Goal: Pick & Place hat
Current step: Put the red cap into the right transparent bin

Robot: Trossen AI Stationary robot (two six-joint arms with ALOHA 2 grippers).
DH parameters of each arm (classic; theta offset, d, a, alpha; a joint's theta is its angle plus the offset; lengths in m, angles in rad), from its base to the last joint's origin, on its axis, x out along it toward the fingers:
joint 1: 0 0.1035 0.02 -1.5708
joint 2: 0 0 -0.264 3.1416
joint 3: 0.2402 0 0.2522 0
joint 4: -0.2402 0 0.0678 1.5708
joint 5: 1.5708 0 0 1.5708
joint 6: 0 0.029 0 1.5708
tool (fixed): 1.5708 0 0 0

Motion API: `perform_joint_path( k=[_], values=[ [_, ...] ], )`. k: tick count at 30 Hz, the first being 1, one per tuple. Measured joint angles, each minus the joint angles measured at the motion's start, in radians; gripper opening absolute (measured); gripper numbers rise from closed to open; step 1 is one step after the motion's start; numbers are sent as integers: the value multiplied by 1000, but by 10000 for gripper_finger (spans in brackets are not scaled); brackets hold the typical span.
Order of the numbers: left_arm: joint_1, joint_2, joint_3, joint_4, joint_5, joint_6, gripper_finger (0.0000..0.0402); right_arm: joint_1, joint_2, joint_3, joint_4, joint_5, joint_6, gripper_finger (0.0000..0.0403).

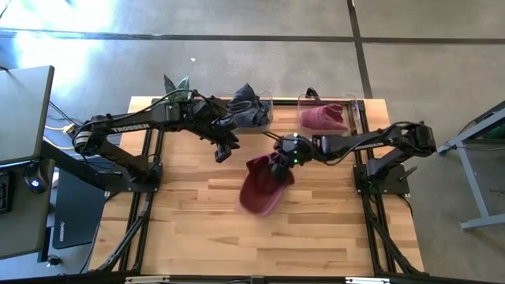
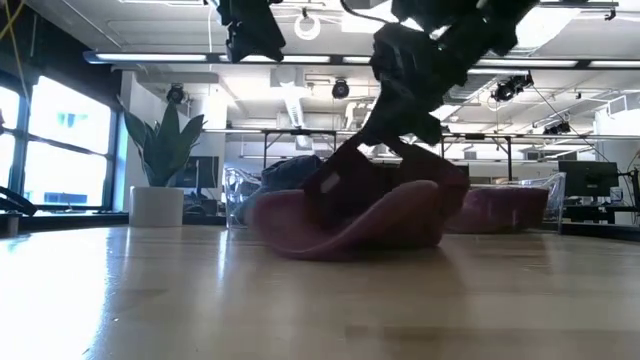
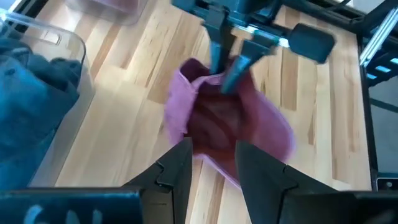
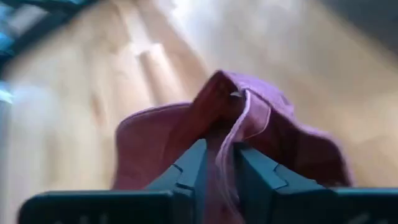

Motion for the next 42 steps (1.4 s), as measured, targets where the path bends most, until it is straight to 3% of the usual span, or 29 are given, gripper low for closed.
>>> perform_joint_path(
  k=[5,12,15,18,21,25,32,35,38,42],
  values=[
    [0,0,0,0,2,0,119,-5,1,-81,242,-208,184,130],
    [0,-12,-1,-80,26,8,119,-4,1,-5,202,-511,349,220],
    [0,-19,0,-104,19,16,119,-12,0,17,174,-625,422,233],
    [0,-15,-2,-147,16,18,119,-19,1,26,180,-674,449,235],
    [0,-17,-2,-191,16,40,119,-19,0,27,195,-655,441,235],
    [0,-19,-2,-252,1,78,119,-18,0,27,91,-475,446,207],
    [0,-32,-1,-270,-20,95,119,-11,-41,27,-182,-100,567,61],
    [-8,-35,-9,-266,-13,106,119,1,-96,27,-287,4,632,11],
    [-28,-34,-45,-242,-22,101,119,5,-143,27,-361,-23,628,28],
    [-58,-47,-100,-194,-9,86,119,-20,-200,27,-482,-113,607,106]
  ],
)
